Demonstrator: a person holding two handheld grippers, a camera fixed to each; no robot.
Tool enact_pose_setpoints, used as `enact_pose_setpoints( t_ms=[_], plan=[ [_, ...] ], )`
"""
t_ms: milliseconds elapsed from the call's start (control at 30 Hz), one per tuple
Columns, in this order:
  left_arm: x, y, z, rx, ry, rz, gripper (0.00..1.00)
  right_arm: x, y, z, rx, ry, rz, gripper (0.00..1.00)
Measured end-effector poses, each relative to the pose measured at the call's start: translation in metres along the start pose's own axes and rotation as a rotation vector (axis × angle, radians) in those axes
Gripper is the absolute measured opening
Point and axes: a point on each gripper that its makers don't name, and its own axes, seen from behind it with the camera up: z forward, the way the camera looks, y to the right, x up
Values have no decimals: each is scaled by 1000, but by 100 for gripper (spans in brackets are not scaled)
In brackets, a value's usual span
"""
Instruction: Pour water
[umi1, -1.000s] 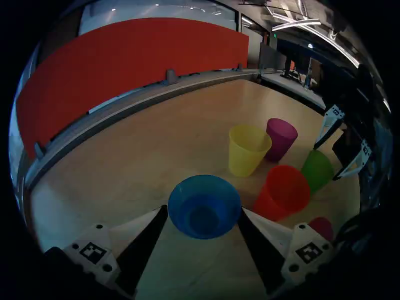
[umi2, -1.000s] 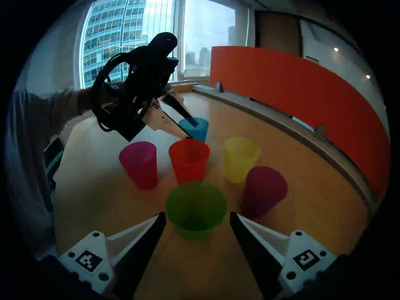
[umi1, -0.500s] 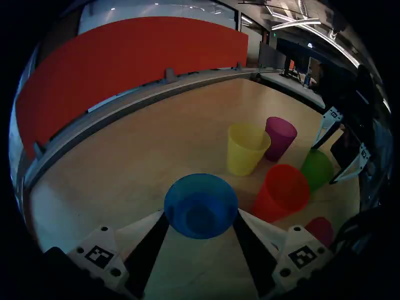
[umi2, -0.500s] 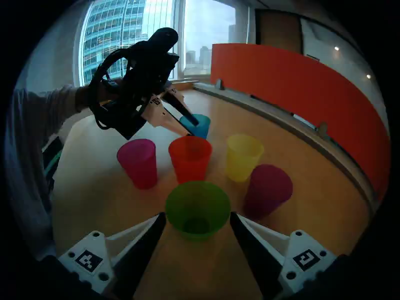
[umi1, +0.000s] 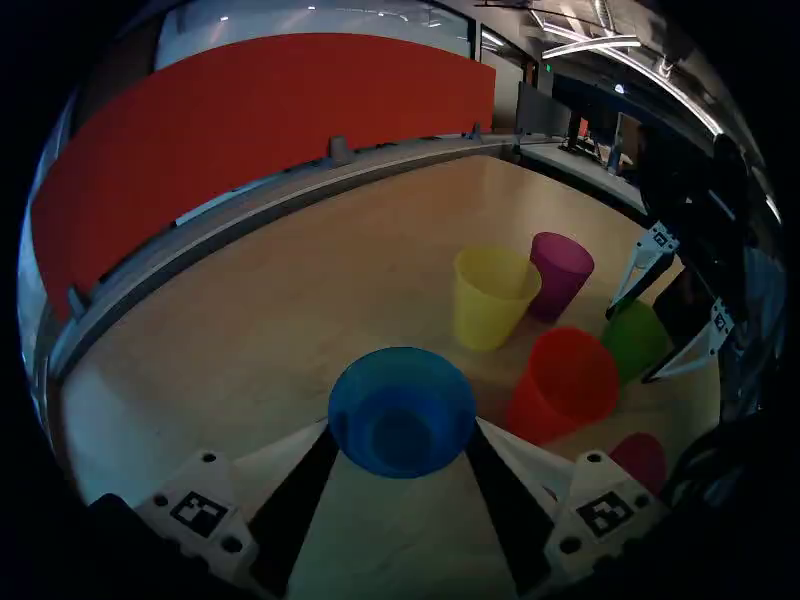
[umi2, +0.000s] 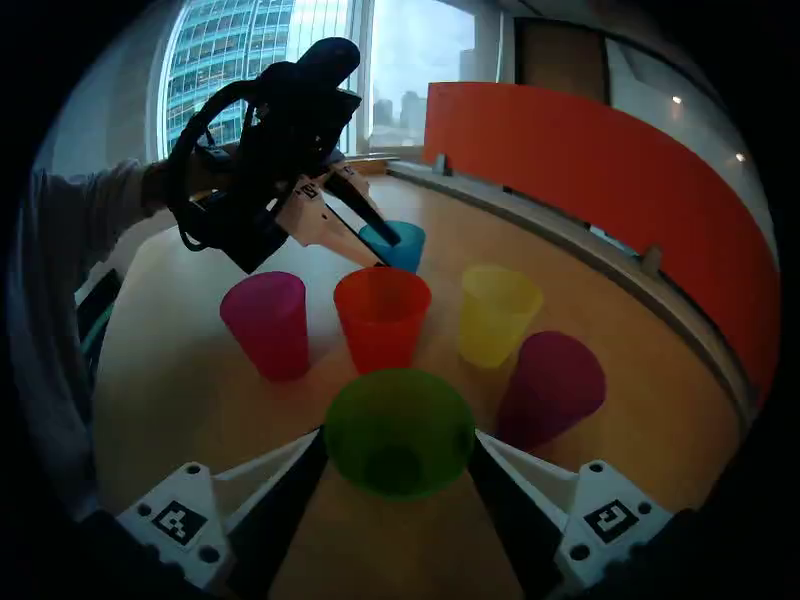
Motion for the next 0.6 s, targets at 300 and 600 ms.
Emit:
enact_pose_setpoints(
  t_ms=[300, 600],
  plan=[
    [2, -2, -2, 9, 10, 1, 84, 0, -1, -2, -4, 9, -7, 91],
    [12, -2, -17, 16, 50, -12, 85, 8, 1, -13, -19, 36, 1, 91]
  ],
)
